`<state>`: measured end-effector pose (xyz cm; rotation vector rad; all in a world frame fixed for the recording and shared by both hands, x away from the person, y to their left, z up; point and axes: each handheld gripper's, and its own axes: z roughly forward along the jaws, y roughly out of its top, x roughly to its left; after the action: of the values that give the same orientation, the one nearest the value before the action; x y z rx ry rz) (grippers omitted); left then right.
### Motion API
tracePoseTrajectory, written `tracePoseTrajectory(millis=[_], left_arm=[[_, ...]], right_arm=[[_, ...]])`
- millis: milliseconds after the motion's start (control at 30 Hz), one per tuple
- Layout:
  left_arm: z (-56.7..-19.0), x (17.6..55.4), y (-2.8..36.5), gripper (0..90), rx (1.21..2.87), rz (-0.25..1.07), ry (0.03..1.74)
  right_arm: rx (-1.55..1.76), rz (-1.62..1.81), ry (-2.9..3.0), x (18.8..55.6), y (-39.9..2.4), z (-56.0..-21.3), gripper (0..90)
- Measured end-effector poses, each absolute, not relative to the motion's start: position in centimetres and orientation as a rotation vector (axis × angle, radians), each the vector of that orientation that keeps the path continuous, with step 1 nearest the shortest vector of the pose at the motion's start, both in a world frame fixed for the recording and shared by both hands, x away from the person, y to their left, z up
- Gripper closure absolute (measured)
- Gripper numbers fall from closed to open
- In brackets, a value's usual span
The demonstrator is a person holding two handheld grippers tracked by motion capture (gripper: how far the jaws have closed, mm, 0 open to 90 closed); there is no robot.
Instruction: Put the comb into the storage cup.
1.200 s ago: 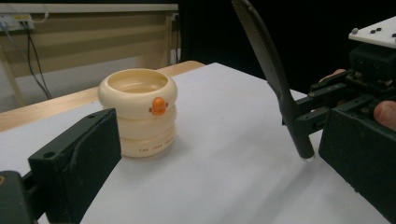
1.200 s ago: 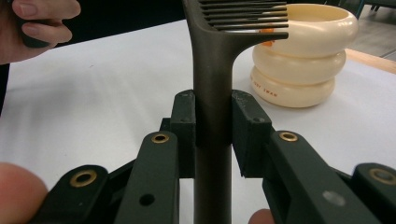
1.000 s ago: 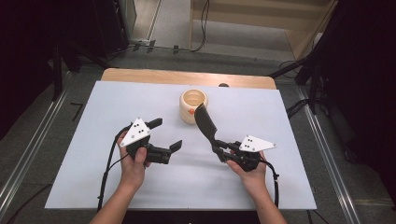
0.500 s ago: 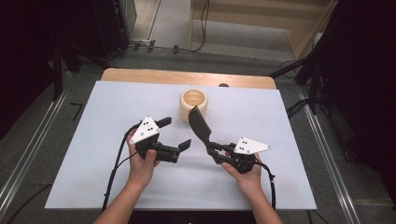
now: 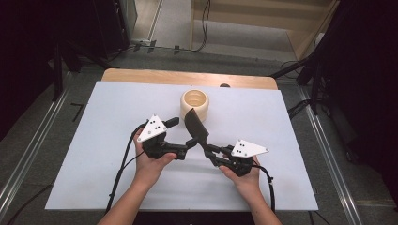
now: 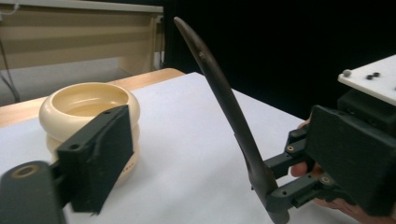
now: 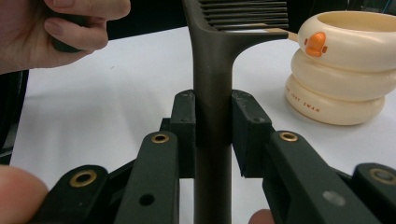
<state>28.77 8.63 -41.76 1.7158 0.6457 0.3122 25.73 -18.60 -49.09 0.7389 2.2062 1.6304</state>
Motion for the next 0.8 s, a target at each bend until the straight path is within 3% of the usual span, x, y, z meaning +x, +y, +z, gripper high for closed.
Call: tracePoseTrajectory(millis=[200, 400, 800], left_arm=[[-41.8, 28.7, 8.1, 22.2, 1.713, 0.323, 0.683], [-41.8, 28.6, 7.5, 44.1, 1.724, 0.311, 0.696], [-41.9, 28.7, 7.3, 64.6, 1.726, 0.271, 0.748]], right_arm=[[0.734, 1.629, 2.202, 25.6, -18.4, -49.0, 70.5], [0.720, 1.624, 2.202, 25.4, -18.0, -49.0, 70.5], [0.703, 1.573, 2.187, 25.0, -16.9, -49.1, 70.4]])
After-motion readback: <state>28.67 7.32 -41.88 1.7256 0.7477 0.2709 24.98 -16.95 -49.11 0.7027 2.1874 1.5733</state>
